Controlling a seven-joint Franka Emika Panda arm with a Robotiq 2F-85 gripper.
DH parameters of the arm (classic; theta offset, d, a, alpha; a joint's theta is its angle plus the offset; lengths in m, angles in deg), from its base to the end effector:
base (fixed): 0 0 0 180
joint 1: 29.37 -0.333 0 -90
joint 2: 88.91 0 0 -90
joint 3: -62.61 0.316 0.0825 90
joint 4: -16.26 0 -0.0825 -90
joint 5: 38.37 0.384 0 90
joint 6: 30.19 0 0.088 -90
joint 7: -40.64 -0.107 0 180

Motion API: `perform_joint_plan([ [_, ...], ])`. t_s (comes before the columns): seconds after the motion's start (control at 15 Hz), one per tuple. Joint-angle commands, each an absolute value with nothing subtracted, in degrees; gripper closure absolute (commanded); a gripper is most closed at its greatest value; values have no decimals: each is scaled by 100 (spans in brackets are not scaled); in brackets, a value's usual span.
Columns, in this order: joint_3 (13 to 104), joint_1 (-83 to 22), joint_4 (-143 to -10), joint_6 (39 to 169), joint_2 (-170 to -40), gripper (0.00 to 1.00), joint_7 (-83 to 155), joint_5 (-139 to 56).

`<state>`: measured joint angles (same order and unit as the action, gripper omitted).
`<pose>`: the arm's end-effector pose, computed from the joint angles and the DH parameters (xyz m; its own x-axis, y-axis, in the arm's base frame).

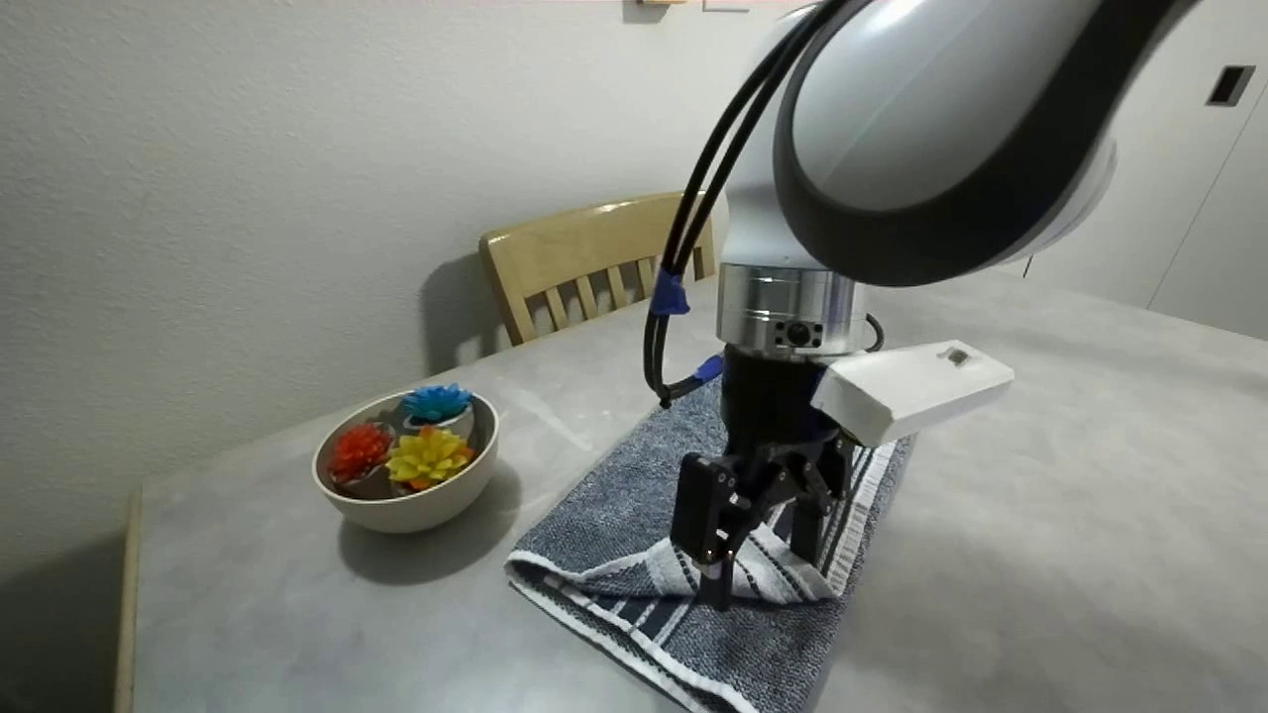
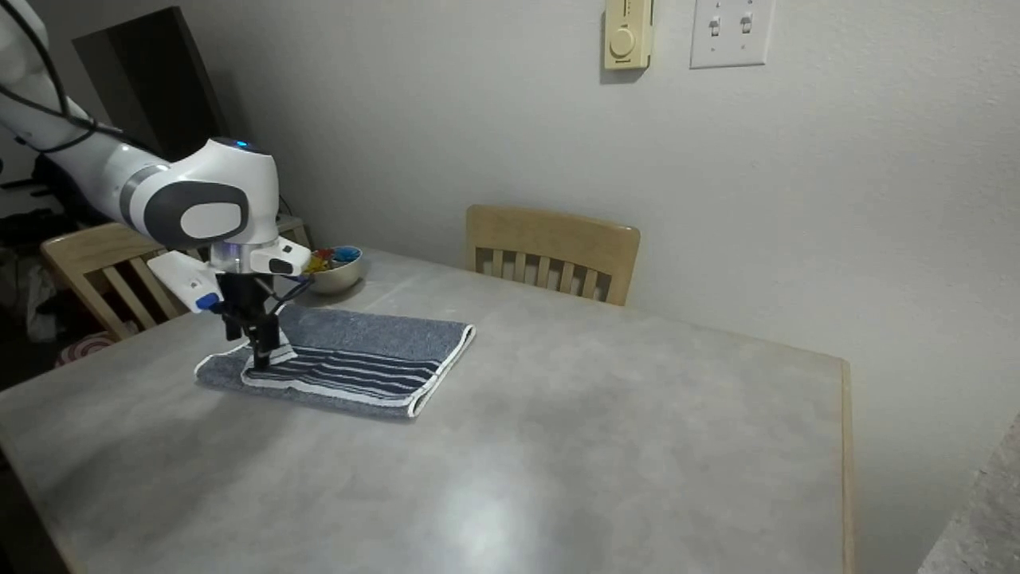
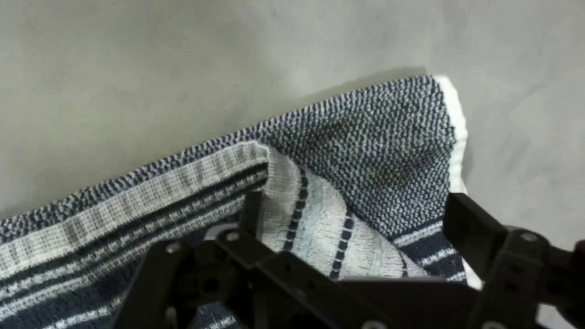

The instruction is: Unfold the gray towel once

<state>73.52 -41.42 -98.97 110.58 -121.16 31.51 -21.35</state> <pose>0.5442 0.2303 0.1659 0.9822 -0.0016 -0.1880 -0.0453 -0.9726 -0.2282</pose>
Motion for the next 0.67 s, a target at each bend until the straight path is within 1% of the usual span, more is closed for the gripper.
perform_joint_plan([
  [0.0, 7377, -4079, -10257, 11423, -11898, 0, 3021, -2010],
  [0.47, 7414, -4000, -10383, 11625, -11886, 0, 2971, -1970],
  [0.53, 7425, -3981, -10384, 11644, -11892, 4, 2986, -1953],
  [0.6, 7429, -3968, -10380, 11663, -11903, 26, 2991, -1943],
])
